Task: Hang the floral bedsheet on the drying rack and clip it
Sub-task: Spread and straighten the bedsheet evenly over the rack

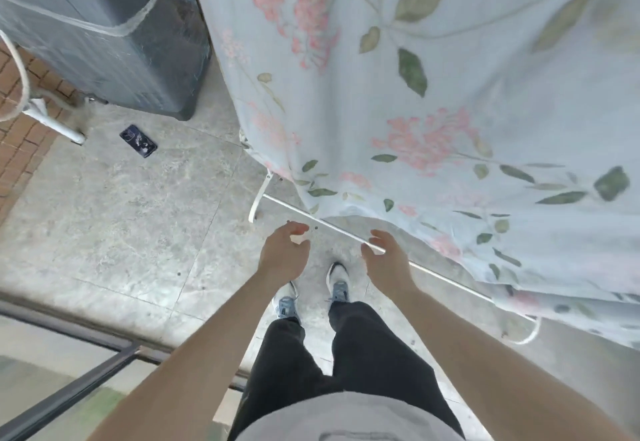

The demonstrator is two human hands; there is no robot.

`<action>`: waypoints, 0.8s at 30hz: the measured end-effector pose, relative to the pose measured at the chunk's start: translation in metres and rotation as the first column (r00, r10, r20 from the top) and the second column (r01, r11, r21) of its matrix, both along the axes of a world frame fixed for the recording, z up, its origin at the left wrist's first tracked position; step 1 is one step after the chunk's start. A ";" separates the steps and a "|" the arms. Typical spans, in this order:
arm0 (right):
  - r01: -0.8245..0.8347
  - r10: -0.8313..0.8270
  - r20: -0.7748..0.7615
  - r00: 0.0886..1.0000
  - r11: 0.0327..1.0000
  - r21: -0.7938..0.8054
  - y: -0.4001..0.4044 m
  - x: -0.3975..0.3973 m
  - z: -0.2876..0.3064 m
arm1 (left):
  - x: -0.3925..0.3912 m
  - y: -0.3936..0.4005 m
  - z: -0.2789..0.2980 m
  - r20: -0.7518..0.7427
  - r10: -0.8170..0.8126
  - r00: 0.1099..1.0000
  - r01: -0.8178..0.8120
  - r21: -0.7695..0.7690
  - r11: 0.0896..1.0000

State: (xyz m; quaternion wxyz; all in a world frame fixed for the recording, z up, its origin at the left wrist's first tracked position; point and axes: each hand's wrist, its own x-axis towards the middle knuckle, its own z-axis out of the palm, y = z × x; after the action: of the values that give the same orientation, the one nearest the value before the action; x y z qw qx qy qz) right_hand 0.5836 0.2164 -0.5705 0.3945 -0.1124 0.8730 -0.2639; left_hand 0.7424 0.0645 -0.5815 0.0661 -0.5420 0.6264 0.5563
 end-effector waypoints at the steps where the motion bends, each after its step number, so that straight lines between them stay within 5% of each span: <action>1: 0.024 -0.024 -0.013 1.000 1.000 -0.007 0.015 0.001 0.014 | 0.000 0.012 0.016 -0.006 -0.037 0.999 0.037 -0.017 0.999; 12: 0.178 -0.178 0.016 0.984 0.984 -0.029 0.133 -0.020 0.070 | -0.023 0.091 0.086 -0.016 -0.283 0.959 0.281 -0.096 0.955; 24: 0.243 -0.243 0.010 0.970 0.969 -0.048 0.312 -0.155 0.077 | -0.179 0.232 0.127 -0.048 -0.375 0.926 0.360 -0.195 0.912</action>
State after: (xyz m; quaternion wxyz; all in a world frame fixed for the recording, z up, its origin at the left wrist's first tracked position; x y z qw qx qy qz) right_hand 0.4289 0.5284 -0.4938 0.3581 -0.0136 0.8727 -0.3317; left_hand 0.5631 0.2965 -0.4541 0.0932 -0.3944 0.7677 0.4964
